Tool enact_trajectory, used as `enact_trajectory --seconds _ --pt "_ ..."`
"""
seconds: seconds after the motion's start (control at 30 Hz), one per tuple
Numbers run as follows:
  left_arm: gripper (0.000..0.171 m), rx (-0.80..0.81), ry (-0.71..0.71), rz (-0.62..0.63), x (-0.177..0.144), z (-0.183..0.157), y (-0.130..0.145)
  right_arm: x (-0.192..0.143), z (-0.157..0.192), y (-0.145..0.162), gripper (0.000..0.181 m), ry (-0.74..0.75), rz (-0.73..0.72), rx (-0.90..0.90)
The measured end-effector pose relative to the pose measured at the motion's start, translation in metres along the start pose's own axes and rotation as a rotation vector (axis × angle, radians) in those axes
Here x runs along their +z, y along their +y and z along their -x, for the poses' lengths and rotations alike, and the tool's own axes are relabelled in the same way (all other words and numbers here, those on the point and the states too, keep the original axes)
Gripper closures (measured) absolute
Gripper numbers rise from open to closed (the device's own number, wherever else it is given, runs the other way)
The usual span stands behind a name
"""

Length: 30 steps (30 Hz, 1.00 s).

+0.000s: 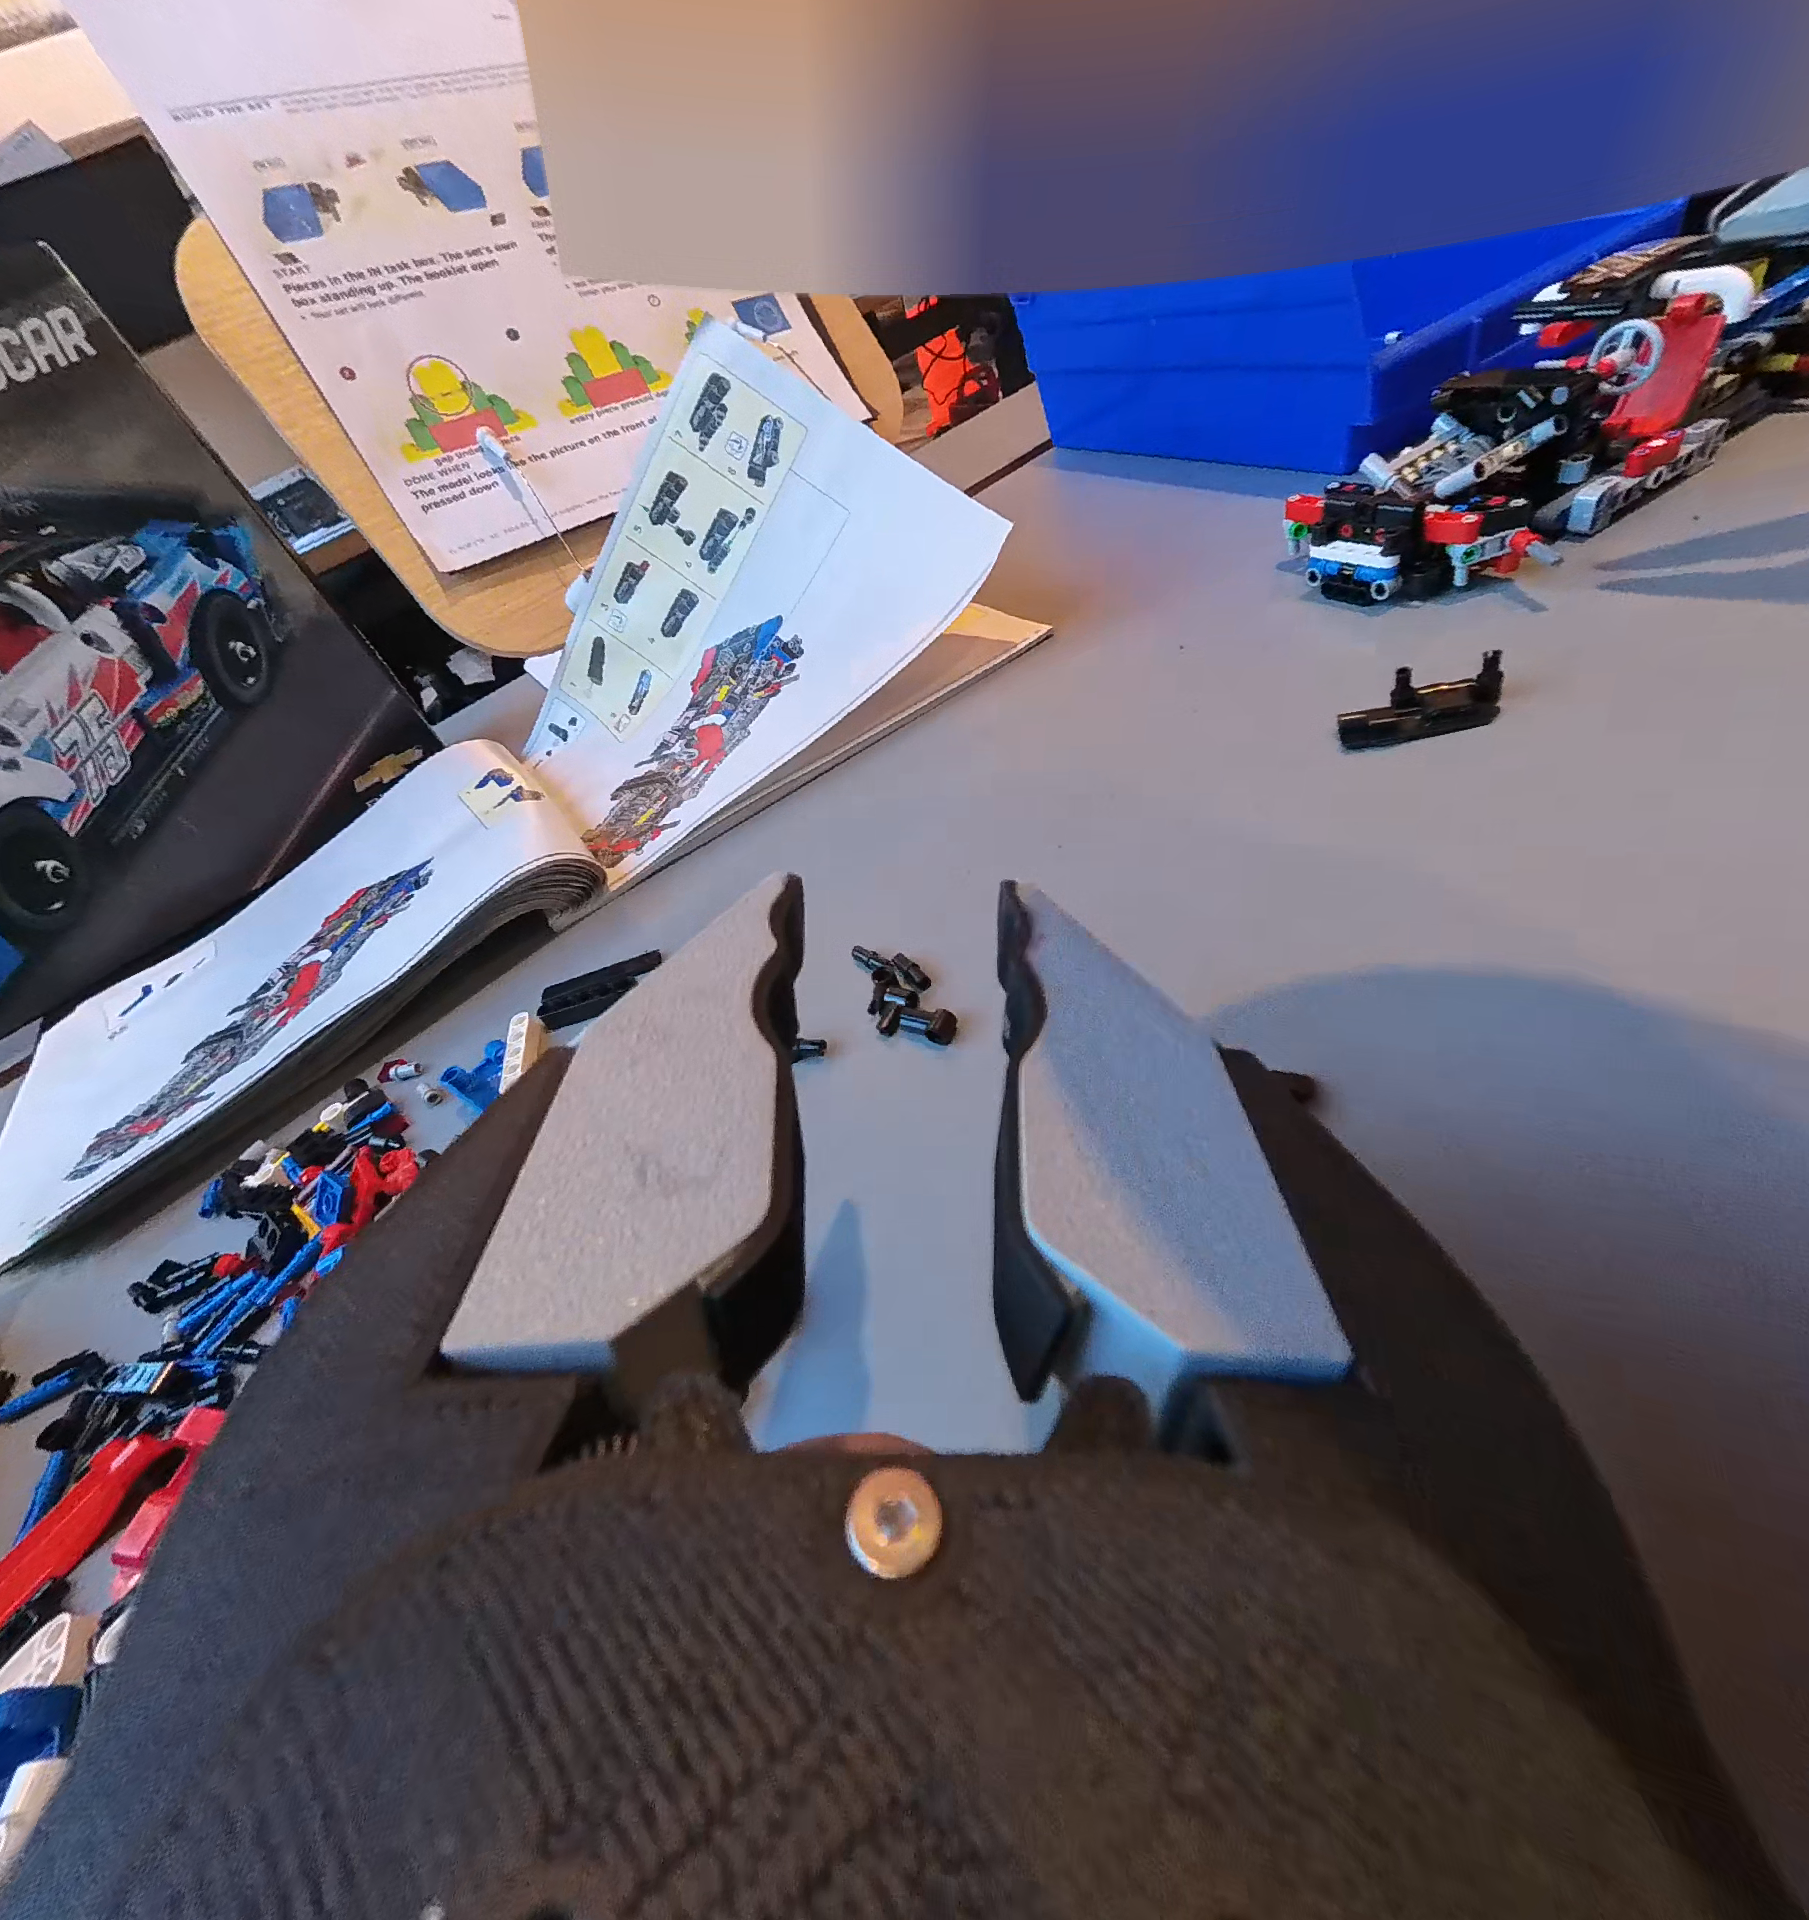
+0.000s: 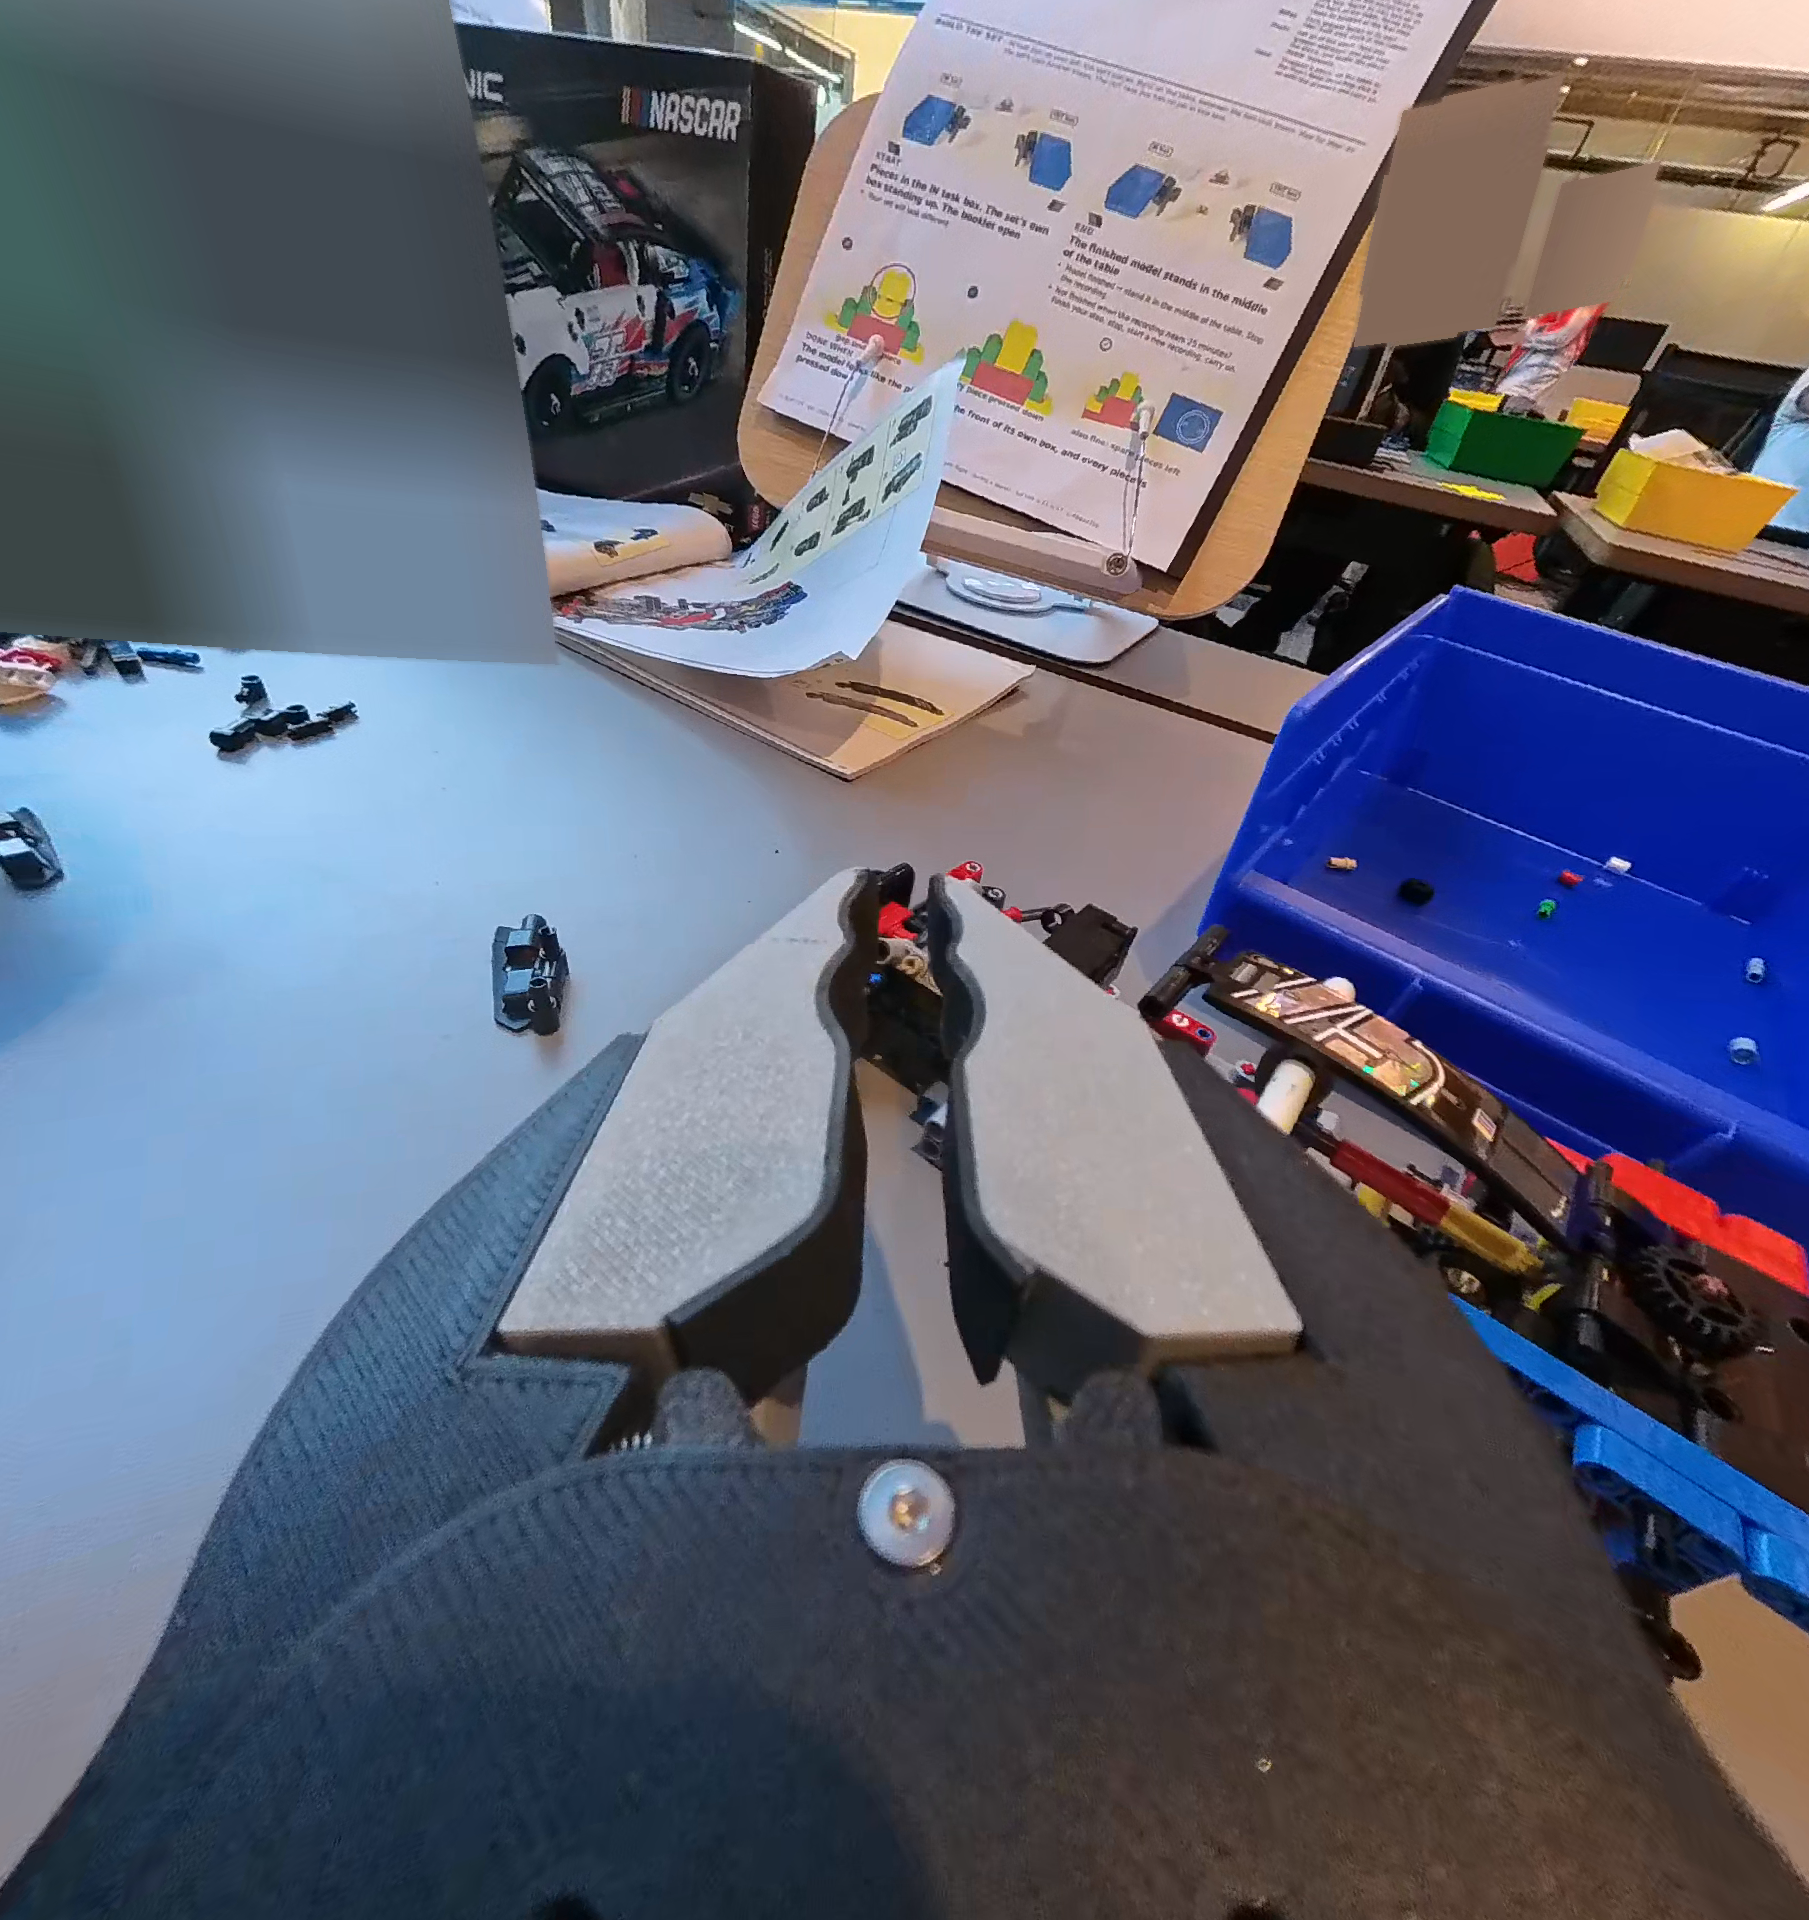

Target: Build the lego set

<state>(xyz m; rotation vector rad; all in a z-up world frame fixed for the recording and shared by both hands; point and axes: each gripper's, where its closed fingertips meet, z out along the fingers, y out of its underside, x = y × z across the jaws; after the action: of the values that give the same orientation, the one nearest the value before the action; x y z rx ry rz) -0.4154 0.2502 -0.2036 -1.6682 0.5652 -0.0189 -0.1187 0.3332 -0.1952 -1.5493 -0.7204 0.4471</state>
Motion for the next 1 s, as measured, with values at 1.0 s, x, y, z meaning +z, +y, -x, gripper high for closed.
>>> enact_trajectory --seconds 1.0 --pt "0.166 0.386 0.161 0.704 0.213 0.167 0.084 -0.002 0.001 -0.006 0.177 -0.111 -0.062 0.128"
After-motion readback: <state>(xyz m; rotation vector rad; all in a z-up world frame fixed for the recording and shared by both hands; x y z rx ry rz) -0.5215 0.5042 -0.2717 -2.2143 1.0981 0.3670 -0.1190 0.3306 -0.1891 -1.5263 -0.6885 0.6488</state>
